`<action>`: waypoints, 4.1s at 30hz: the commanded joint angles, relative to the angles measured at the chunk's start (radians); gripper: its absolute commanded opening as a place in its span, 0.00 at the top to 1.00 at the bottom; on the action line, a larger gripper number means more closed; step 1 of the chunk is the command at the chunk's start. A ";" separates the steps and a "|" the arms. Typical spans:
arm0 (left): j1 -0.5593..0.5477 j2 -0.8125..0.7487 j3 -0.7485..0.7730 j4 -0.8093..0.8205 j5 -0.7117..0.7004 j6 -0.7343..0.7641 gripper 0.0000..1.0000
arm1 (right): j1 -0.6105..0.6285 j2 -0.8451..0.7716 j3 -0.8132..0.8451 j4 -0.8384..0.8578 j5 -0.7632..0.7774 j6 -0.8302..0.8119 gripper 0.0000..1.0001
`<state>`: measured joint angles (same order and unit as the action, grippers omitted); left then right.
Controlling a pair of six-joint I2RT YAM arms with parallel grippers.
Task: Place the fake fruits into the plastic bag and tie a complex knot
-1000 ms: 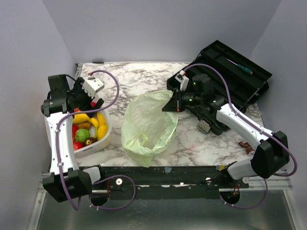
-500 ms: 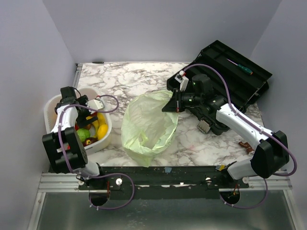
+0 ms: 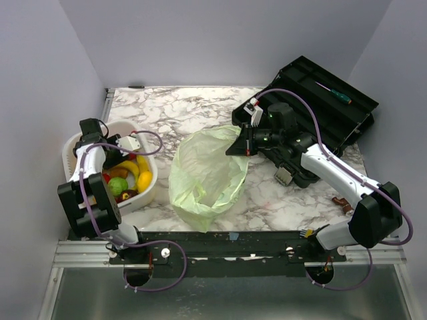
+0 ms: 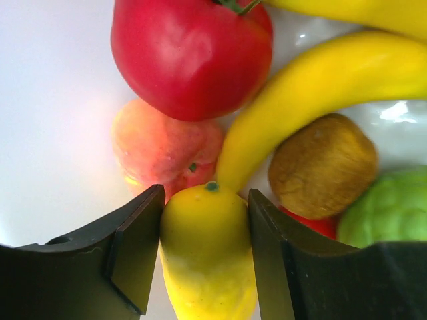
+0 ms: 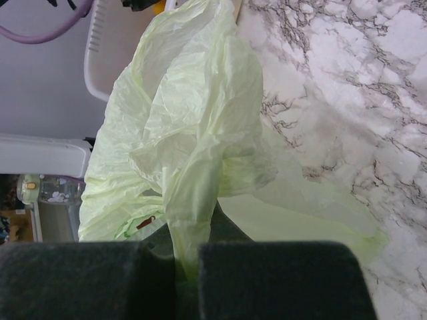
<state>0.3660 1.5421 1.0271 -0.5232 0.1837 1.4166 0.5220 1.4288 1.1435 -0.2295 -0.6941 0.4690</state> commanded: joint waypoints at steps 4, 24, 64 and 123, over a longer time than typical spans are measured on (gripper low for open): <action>0.027 -0.174 0.235 -0.413 0.355 -0.175 0.77 | -0.005 0.017 0.005 0.009 -0.022 -0.012 0.99; -0.901 -0.484 0.010 0.175 0.586 -1.144 0.78 | -0.006 0.025 -0.001 0.040 -0.035 -0.014 0.99; 0.021 -0.289 0.166 -0.233 0.344 -0.995 0.10 | -0.018 0.009 -0.036 0.091 -0.070 -0.046 0.99; -0.722 -0.421 0.146 0.012 0.489 -1.065 0.54 | -0.021 0.032 -0.048 0.126 -0.095 -0.043 0.99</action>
<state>-0.1799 1.1095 1.2854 -0.5816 0.6815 0.3183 0.5083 1.4593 1.0958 -0.1322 -0.7586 0.4393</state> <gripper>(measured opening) 0.614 0.008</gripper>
